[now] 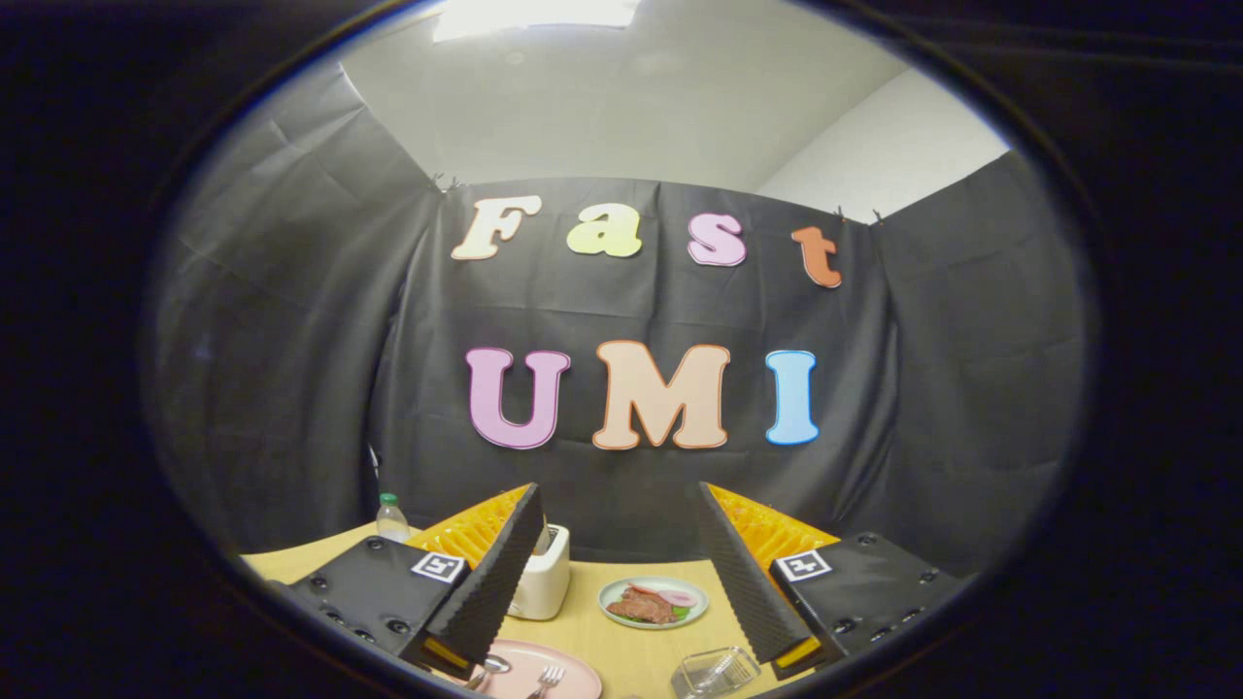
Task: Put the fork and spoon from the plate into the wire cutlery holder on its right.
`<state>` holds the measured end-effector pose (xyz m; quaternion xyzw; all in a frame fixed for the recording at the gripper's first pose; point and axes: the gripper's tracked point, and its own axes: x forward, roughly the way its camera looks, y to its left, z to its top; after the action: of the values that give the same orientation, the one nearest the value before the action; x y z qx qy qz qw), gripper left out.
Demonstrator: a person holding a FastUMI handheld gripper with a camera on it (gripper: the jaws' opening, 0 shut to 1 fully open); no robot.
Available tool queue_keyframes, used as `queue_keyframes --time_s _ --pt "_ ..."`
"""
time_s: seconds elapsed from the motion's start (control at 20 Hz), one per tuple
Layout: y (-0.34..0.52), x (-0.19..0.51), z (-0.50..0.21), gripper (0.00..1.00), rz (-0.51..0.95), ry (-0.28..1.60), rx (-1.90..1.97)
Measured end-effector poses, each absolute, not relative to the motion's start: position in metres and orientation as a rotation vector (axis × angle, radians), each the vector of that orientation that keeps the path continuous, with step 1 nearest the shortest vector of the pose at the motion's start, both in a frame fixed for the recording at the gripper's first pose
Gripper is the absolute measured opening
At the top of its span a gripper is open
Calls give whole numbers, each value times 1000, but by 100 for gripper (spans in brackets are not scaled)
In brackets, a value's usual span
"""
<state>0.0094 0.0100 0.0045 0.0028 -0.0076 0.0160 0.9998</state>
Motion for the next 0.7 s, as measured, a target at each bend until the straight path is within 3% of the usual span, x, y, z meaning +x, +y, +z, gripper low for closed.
queue_keyframes --time_s 0.35,0.7 --pt "19 11 -12 100 80 20 24" --pt "50 -4 -72 100 191 162 3"
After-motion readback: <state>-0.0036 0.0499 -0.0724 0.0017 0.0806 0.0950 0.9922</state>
